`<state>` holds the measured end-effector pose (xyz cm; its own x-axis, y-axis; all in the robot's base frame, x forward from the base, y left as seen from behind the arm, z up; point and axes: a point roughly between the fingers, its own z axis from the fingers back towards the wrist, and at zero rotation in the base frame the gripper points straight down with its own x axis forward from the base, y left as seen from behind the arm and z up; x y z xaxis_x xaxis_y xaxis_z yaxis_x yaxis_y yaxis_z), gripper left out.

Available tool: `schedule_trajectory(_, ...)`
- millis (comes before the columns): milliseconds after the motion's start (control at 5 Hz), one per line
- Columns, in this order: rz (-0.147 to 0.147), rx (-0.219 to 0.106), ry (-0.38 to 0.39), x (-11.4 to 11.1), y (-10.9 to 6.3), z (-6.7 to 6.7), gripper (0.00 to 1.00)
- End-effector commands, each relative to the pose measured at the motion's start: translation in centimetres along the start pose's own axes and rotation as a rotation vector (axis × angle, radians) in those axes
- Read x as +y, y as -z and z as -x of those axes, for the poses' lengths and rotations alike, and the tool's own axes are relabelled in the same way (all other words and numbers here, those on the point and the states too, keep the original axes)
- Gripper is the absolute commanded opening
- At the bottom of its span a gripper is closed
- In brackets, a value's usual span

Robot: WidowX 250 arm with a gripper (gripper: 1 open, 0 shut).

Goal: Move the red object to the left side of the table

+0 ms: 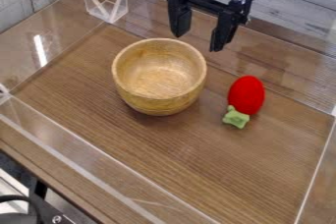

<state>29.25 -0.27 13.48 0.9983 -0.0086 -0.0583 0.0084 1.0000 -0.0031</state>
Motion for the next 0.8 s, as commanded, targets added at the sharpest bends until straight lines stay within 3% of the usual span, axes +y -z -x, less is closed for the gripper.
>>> schedule_trajectory(0,0.007,0.019,-0.028,-1.2,1.1,-0.8,1.00)
schedule_trajectory(400,0.008,0.002,0.103,-5.8,3.4,-1.9,1.00)
schedule_trajectory(600,0.008,-0.011,0.117,-7.2,4.9,-2.0,1.00)
